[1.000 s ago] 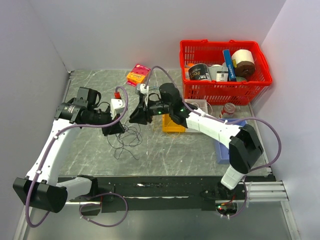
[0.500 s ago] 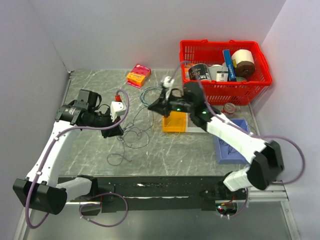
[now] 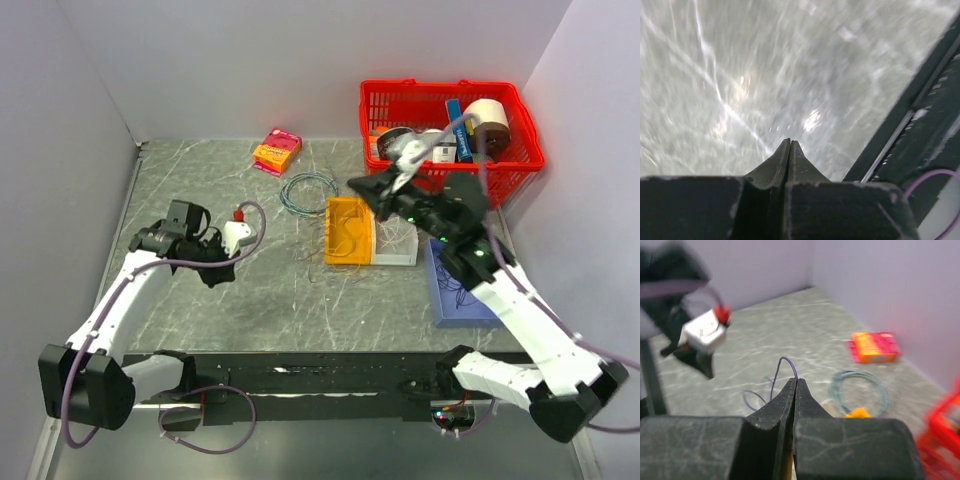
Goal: Untangle the cables
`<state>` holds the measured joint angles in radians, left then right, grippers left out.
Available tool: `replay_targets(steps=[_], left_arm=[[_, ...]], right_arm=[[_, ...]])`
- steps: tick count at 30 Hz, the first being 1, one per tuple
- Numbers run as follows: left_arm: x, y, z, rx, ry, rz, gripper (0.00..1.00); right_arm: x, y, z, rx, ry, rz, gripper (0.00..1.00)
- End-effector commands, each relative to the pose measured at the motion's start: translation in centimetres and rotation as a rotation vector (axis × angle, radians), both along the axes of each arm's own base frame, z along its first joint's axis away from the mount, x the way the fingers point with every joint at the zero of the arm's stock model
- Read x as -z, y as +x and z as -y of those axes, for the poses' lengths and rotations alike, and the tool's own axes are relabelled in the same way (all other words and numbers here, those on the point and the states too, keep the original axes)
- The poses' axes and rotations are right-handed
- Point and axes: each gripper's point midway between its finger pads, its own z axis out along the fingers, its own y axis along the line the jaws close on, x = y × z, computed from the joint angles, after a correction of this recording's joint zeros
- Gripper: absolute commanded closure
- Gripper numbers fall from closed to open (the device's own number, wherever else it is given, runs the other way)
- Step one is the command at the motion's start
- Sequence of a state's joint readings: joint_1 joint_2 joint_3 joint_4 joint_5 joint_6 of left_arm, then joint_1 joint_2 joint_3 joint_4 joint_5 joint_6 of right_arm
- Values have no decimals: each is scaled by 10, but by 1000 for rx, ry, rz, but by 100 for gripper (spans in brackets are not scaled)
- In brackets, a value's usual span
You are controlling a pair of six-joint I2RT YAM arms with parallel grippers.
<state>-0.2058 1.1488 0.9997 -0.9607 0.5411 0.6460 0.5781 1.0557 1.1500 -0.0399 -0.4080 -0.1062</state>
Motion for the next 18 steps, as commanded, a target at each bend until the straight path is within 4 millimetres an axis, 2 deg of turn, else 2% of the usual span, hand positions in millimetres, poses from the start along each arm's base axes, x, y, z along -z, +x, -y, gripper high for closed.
replay_targets(steps=[1,2,4,5,6,8,9,10,12,14,15,17,18], left_arm=[[19,24,-29,-122,81,72,99],[26,24,-33,-139,86,57,99],[27,28,-37,-165,75,51,99],[21,30,-32,-154,45,52,97],[16,30,-27,-141,22,48,81],[-8,37,-12,-118,-66,82,54],[-17,39,-7,-109,-97,101,35],[-34,46,-1,-106,-139,138,27],[-59,45,16,-51,-244,168,14],[-88,49,28,-19,-332,216,6],[-100,44,39,25,-394,215,0],[-121,44,49,65,-453,233,3],[-130,36,59,118,-494,226,4]], right_arm=[[-87,-13,51,188,77,184,100],[-103,-18,55,194,95,210,100],[-112,-24,58,189,102,222,100],[-120,-30,55,160,114,236,100],[-122,-33,52,138,119,236,100],[-131,-37,46,98,138,230,100],[-135,-38,44,92,140,230,100],[-143,-40,38,75,149,237,100],[-151,-46,31,38,152,248,100],[-166,-52,21,-9,170,257,100],[-168,-56,15,-45,172,256,100],[-178,-58,7,-88,192,248,100],[-181,-59,4,-103,199,252,100]])
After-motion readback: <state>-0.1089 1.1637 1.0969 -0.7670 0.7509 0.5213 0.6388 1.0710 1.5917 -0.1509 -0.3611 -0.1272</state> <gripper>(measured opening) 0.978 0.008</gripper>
